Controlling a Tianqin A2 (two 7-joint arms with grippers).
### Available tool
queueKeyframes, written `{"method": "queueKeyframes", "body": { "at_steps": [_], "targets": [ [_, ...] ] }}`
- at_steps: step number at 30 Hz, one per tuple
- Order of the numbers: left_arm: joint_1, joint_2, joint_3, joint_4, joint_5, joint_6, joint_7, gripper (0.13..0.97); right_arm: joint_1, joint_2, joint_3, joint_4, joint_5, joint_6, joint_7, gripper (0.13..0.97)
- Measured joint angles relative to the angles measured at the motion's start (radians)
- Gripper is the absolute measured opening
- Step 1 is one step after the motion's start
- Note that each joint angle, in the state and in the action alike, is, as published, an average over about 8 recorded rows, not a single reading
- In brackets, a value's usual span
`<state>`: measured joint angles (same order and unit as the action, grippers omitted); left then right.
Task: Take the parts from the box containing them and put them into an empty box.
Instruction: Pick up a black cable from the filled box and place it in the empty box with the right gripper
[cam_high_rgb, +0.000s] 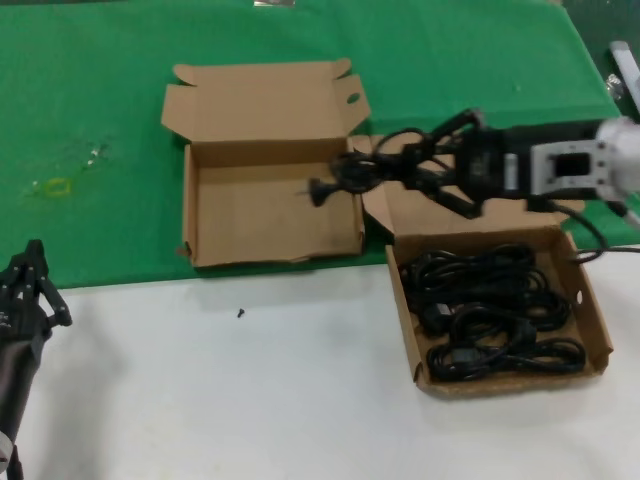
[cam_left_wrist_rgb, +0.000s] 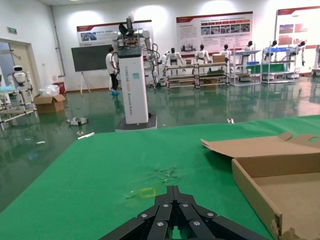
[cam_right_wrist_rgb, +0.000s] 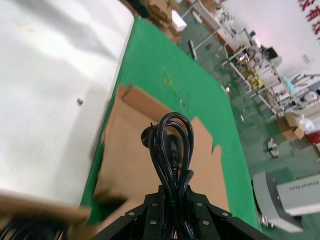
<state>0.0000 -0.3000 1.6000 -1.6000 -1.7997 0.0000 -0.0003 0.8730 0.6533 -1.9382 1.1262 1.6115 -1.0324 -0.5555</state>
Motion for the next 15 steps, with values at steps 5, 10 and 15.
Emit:
{"method": "queueKeyframes", "body": {
  "at_steps": [5,10,15],
  "targets": [
    [0.0,0.0,0.0,0.0,0.0,0.0,0.0,0.143,0.019,-0.072,-0.031,-0.008,-0.022,0.035,0.003,0.214],
    [0.0,0.0,0.0,0.0,0.0,0.0,0.0,0.143,0.045,-0.147,-0.064,-0.047,-0.045,0.066,-0.017,0.214],
    [0.0,0.0,0.0,0.0,0.0,0.0,0.0,0.143,0.082,-0.228,-0.093,-0.126,-0.062,0.092,-0.062,0.213]
  ]
}}
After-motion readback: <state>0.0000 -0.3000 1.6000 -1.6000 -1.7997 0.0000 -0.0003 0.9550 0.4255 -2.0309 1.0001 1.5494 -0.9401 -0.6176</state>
